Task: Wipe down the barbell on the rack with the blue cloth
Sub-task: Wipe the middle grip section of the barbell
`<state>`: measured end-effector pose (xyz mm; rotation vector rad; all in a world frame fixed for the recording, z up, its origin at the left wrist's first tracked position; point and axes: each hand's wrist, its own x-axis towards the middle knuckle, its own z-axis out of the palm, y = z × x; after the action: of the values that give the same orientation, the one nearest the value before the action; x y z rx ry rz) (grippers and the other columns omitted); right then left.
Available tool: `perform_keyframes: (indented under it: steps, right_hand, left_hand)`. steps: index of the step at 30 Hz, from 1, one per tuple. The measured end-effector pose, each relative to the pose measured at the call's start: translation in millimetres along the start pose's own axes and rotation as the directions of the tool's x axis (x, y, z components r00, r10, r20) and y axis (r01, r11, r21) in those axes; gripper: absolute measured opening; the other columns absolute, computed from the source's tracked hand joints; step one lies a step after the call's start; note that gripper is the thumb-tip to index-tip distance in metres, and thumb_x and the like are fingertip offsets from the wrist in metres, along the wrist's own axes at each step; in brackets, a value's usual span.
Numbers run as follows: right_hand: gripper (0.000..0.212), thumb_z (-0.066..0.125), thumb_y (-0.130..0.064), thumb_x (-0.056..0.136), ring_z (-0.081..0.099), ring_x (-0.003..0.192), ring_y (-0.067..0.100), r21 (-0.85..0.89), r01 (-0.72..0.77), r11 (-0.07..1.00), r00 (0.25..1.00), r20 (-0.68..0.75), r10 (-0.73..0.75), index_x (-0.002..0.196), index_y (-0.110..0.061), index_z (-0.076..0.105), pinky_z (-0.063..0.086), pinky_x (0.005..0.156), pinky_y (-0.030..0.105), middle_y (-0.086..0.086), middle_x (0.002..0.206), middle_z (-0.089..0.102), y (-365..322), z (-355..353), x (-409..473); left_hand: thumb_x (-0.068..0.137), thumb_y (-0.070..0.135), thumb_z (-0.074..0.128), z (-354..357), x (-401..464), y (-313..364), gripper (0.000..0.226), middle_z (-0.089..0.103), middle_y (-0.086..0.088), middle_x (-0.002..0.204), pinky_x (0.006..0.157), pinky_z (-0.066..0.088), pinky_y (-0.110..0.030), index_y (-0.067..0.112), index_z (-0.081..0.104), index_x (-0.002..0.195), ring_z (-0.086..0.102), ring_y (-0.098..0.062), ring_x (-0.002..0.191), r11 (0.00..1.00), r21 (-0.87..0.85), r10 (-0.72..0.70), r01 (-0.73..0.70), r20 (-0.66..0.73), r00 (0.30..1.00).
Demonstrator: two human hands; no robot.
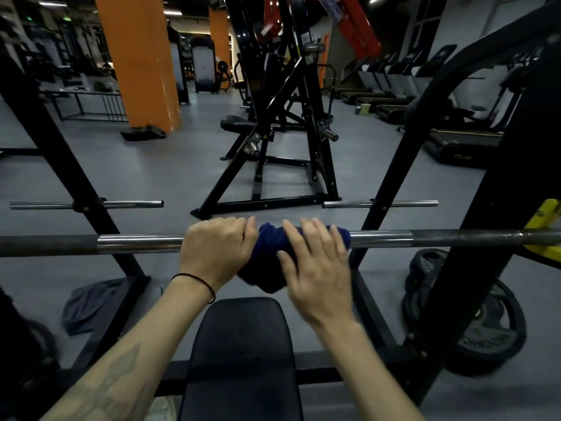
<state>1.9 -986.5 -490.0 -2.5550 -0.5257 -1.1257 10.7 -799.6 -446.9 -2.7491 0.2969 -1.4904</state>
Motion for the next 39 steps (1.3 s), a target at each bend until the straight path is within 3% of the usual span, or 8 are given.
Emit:
perform_keyframes:
  steps: [8,13,18,22,28,33,35,39]
  right_hand:
    - [0.051,0.032,-0.036,0.107,0.036,0.147,0.033,-0.048,-0.25,0.967,0.963,-0.119,0.243,0.145,-0.008,0.052,0.016,0.125,0.055,0.015,0.148,0.05,112.0,-36.5,-18.0]
    - [0.045,0.034,-0.027,0.105,0.024,0.152,0.03,0.267,-0.525,0.808,0.753,-0.296,0.587,0.135,-0.005,0.06,-0.001,0.128,0.048,0.013,0.146,0.052,42.2,2.8,8.6]
    - [0.047,0.037,-0.034,0.105,0.035,0.149,0.026,0.196,-0.242,0.95,0.947,-0.167,0.276,0.141,-0.014,0.058,0.0,0.128,0.046,0.004,0.144,0.055,-31.6,20.4,4.5]
    - [0.048,0.036,-0.04,0.107,0.046,0.139,0.024,0.094,0.017,0.995,0.998,-0.061,-0.012,0.145,-0.019,0.056,0.019,0.124,0.042,0.002,0.139,0.059,14.9,2.0,1.1]
    - [0.052,0.028,-0.042,0.109,0.053,0.122,0.031,0.017,-0.237,0.971,0.964,-0.12,0.238,0.123,-0.012,0.068,0.025,0.119,0.051,0.011,0.118,0.065,129.0,-39.6,0.4]
    - [0.05,0.033,-0.045,0.105,0.054,0.118,0.035,0.013,-0.432,0.902,0.884,-0.193,0.426,0.108,-0.01,0.068,0.015,0.124,0.054,0.012,0.109,0.063,102.4,-24.7,12.5]
    - [0.045,0.038,-0.043,0.103,0.056,0.112,0.034,0.031,-0.416,0.909,0.887,-0.207,0.413,0.106,-0.011,0.07,0.019,0.122,0.055,0.011,0.105,0.066,61.1,-9.1,21.0]
    - [0.041,0.043,-0.046,0.102,0.057,0.1,0.027,0.021,-0.177,0.984,0.974,-0.142,0.179,0.108,-0.018,0.072,0.034,0.106,0.047,0.002,0.101,0.068,-17.4,14.7,25.0]
  left_hand:
    - [0.101,0.039,0.04,5.5,-5.3,0.8,0.05,0.049,0.0,0.053,0.048,0.025,-0.029,0.016,0.05,0.058,0.045,-0.024,0.045,1.0,0.013,0.017,-0.017,-0.021,1.0]
    - [0.099,0.049,0.041,8.8,-5.1,4.6,0.054,0.048,0.0,0.052,0.049,0.022,-0.028,0.016,0.049,0.056,0.045,-0.025,0.045,1.0,0.019,-0.015,0.015,-0.02,1.0]
    - [0.101,0.047,0.041,9.3,-6.3,2.2,0.054,0.051,-0.001,0.053,0.049,0.026,-0.03,0.016,0.051,0.057,0.048,-0.026,0.046,1.0,0.025,0.012,-0.011,-0.033,0.999]
    - [0.102,0.045,0.039,8.9,-6.7,-1.9,0.054,0.051,-0.001,0.053,0.049,0.025,-0.029,0.016,0.052,0.058,0.047,-0.024,0.046,0.999,0.012,0.035,-0.034,-0.019,0.999]
    - [0.1,0.043,0.04,11.3,-5.8,0.1,0.054,0.047,0.0,0.049,0.049,0.023,-0.028,0.016,0.049,0.054,0.044,-0.024,0.043,1.0,0.014,-0.021,0.021,-0.019,1.0]
    - [0.098,0.041,0.042,11.2,-2.7,6.0,0.055,0.046,0.0,0.046,0.049,0.023,-0.027,0.016,0.049,0.05,0.042,-0.025,0.041,0.998,0.023,-0.064,0.065,-0.02,0.998]
    - [0.098,0.041,0.041,11.5,-3.2,7.2,0.055,0.047,-0.001,0.046,0.049,0.024,-0.027,0.015,0.049,0.05,0.042,-0.025,0.04,0.997,0.022,-0.074,0.074,-0.014,0.997]
    - [0.099,0.04,0.041,9.5,-3.4,5.3,0.054,0.05,-0.001,0.048,0.049,0.023,-0.028,0.016,0.05,0.051,0.046,-0.026,0.042,0.998,0.018,-0.057,0.057,0.007,0.998]
